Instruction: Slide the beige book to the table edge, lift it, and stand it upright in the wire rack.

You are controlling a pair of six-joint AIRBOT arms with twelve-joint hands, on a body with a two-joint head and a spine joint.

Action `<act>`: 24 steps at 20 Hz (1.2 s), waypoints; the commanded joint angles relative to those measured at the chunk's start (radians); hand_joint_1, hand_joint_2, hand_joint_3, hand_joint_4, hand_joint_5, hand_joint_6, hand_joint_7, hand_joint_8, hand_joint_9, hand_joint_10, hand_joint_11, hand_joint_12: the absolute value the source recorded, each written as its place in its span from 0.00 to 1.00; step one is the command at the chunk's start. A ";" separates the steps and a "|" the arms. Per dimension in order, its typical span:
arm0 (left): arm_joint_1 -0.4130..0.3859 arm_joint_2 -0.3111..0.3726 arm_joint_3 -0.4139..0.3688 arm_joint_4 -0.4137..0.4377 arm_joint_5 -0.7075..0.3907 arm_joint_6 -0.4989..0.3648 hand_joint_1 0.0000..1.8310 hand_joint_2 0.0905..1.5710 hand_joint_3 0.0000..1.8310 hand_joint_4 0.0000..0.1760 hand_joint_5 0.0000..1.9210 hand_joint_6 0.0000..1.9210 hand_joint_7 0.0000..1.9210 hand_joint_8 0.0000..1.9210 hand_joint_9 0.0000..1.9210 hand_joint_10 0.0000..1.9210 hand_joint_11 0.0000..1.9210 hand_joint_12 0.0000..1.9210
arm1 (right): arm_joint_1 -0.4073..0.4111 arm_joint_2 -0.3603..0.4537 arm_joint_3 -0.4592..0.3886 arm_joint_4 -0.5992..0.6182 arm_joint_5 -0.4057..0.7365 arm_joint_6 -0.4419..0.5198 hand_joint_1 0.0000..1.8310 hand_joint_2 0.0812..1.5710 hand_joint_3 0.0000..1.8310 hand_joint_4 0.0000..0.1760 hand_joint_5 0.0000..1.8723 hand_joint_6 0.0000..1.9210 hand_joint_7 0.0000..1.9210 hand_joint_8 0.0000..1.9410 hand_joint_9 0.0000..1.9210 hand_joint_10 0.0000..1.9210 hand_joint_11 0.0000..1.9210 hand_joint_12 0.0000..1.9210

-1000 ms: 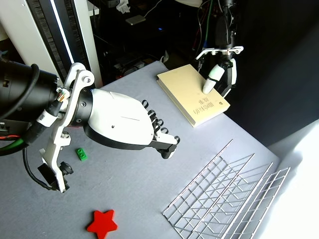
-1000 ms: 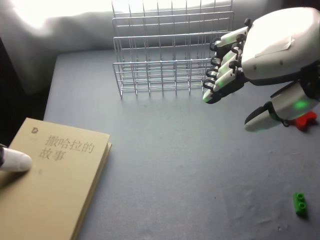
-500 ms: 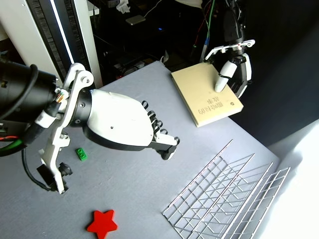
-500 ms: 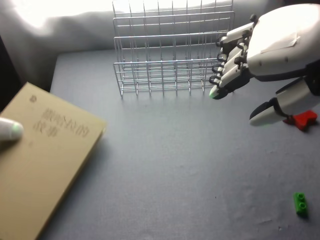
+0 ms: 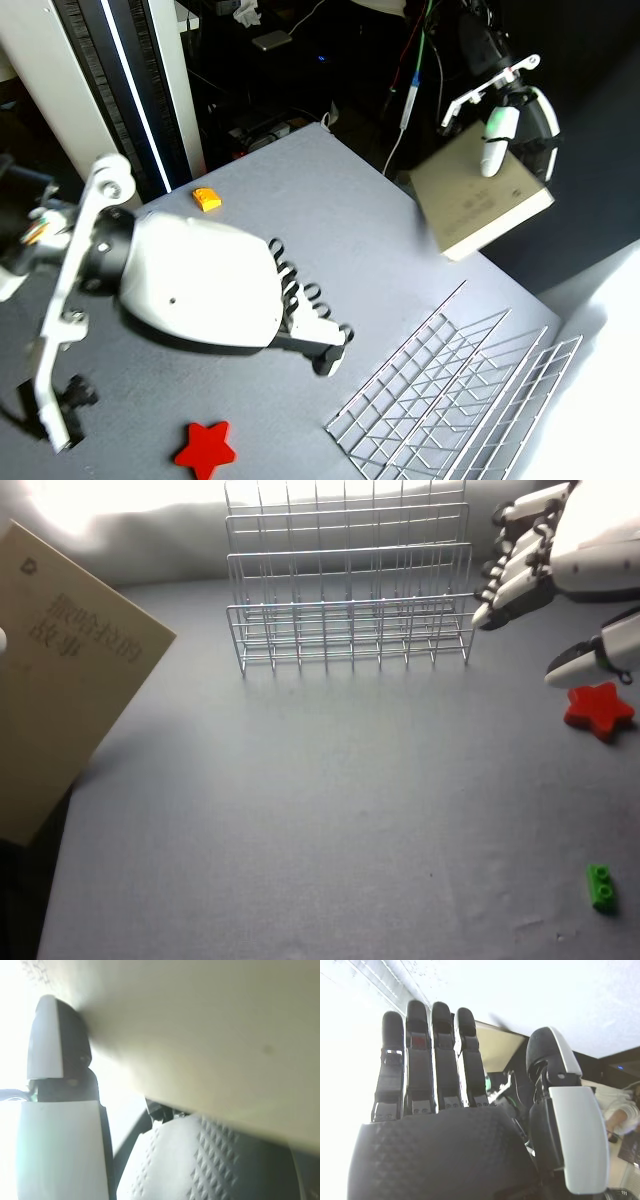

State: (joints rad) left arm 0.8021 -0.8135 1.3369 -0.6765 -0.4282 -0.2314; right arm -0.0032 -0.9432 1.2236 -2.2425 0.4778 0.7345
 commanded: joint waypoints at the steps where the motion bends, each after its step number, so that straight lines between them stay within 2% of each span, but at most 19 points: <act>1: -0.005 0.020 0.008 -0.014 -0.111 -0.020 0.81 0.74 0.00 0.00 0.42 0.57 0.37 0.72 0.39 0.76 0.35 0.86 | 0.013 0.012 0.009 0.037 -0.058 -0.007 0.20 0.77 0.00 0.00 0.27 0.00 0.26 0.00 0.25 0.00 0.04 0.58; 4: -0.004 0.027 0.002 -0.019 -0.173 -0.096 0.81 0.74 0.00 0.00 0.42 0.56 0.39 0.70 0.40 0.74 0.35 0.85 | 0.010 0.024 0.018 0.037 -0.061 -0.007 0.18 0.77 0.00 0.00 0.27 0.00 0.25 0.00 0.24 0.00 0.04 0.58; 6: -0.007 0.031 0.002 -0.064 -0.245 -0.124 0.81 0.73 0.00 0.00 0.44 0.53 0.39 0.69 0.40 0.73 0.38 0.84 | 0.011 0.029 0.019 0.037 -0.065 -0.006 0.21 0.76 0.00 0.00 0.26 0.00 0.25 0.00 0.24 0.00 0.03 0.58; 9: 0.013 0.032 0.004 -0.066 -0.404 -0.267 0.81 0.74 0.00 0.00 0.43 0.55 0.38 0.71 0.39 0.75 0.35 0.86 | 0.015 0.044 0.018 0.037 -0.069 0.004 0.21 0.77 0.00 0.00 0.24 0.00 0.24 0.00 0.24 0.00 0.02 0.60; 11: 0.032 0.029 0.006 -0.065 -0.503 -0.349 0.81 0.73 0.00 0.00 0.43 0.56 0.40 0.69 0.42 0.72 0.34 0.85 | 0.013 0.053 0.019 0.037 -0.080 0.009 0.21 0.77 0.00 0.00 0.25 0.00 0.25 0.00 0.24 0.00 0.02 0.60; 12: 0.033 0.022 0.012 -0.065 -0.572 -0.411 0.81 0.72 0.00 0.00 0.43 0.55 0.41 0.66 0.43 0.70 0.37 0.83 | 0.010 0.056 0.019 0.037 -0.090 0.009 0.21 0.77 0.00 0.00 0.24 0.00 0.24 0.00 0.24 0.00 0.02 0.59; 13: 0.028 0.020 0.012 -0.068 -0.618 -0.435 0.82 0.72 0.00 0.00 0.43 0.54 0.41 0.66 0.43 0.69 0.38 0.83 | 0.007 0.061 0.019 0.037 -0.104 0.010 0.21 0.77 0.00 0.00 0.24 0.00 0.24 0.00 0.24 0.00 0.02 0.59; 16: 0.011 0.022 -0.008 -0.068 -0.697 -0.455 0.81 0.73 0.00 0.00 0.43 0.54 0.40 0.68 0.42 0.72 0.37 0.84 | -0.006 0.072 0.022 0.037 -0.141 0.018 0.20 0.77 0.00 0.00 0.24 0.00 0.25 0.00 0.25 0.00 0.03 0.59; 19: -0.013 0.021 -0.035 -0.068 -0.730 -0.451 0.81 0.73 0.00 0.00 0.44 0.54 0.39 0.70 0.41 0.73 0.34 0.85 | -0.010 0.072 0.047 0.037 -0.139 0.014 0.19 0.77 0.00 0.00 0.24 0.00 0.24 0.00 0.25 0.00 0.02 0.59; 21: -0.033 0.010 -0.036 -0.069 -0.805 -0.452 0.81 0.74 0.00 0.00 0.44 0.54 0.37 0.72 0.40 0.75 0.32 0.87 | -0.010 0.069 0.059 0.037 -0.149 0.003 0.19 0.78 0.00 0.00 0.24 0.00 0.24 0.00 0.24 0.00 0.01 0.59; 24: -0.055 0.002 -0.070 -0.070 -0.857 -0.451 0.81 0.73 0.00 0.00 0.46 0.52 0.39 0.69 0.41 0.73 0.33 0.85 | -0.014 0.068 0.062 0.037 -0.175 0.027 0.20 0.77 0.00 0.00 0.25 0.00 0.25 0.00 0.24 0.00 0.02 0.59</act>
State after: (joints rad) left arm 0.7547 -0.8192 1.2537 -0.7506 -1.1641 -0.6640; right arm -0.0250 -0.8810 1.2835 -2.2295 0.3676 0.7670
